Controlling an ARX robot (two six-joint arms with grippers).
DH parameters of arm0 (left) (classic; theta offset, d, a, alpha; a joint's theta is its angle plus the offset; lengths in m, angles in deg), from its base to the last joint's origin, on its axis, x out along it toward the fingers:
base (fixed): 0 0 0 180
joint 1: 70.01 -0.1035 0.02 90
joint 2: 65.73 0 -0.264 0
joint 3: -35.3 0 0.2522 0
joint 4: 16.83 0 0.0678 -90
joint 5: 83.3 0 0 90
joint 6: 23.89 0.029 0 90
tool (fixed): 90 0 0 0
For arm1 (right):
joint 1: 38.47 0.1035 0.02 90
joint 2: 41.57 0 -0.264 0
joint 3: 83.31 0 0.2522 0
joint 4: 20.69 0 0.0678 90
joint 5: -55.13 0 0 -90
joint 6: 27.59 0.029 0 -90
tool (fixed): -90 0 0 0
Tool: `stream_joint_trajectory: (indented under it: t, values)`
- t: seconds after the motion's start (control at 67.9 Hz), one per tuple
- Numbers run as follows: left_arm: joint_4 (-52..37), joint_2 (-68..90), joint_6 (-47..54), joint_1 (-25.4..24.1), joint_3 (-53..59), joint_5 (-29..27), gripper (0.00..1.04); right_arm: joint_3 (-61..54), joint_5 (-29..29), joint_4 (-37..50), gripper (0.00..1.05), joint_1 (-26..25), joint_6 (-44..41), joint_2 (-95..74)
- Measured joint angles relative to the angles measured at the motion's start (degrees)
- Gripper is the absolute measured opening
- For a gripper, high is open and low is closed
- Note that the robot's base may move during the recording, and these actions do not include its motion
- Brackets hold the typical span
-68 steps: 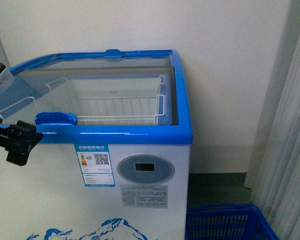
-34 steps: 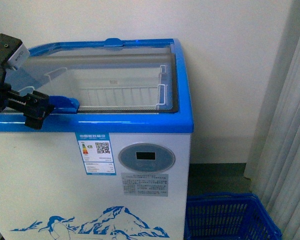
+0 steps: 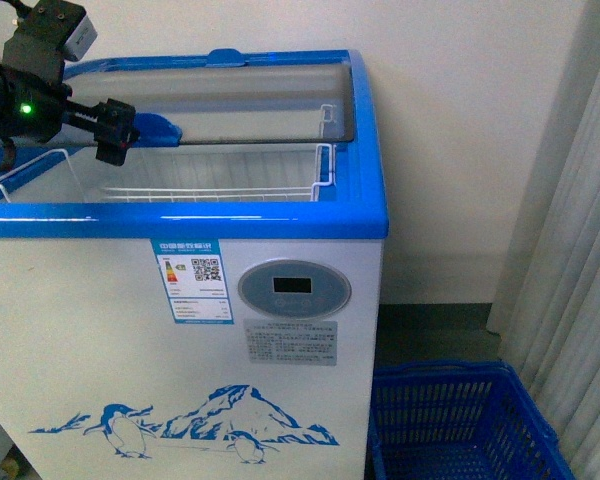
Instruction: Put drink in fridge
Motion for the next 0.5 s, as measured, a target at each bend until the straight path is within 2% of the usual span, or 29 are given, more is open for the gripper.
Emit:
stream_joint_trajectory:
  t: [0.236, 0.501]
  values:
    - [8.44, 8.37, -1.53, 0.72, -17.84, -5.22, 0.97, 0.0, 0.0, 0.0, 0.4, 0.0, 0.02, 0.0]
    - [9.84, 10.29, -1.97, 1.25, -21.75, -6.88, 0.97, 0.0, 0.0, 0.0, 0.4, 0.0, 0.02, 0.0]
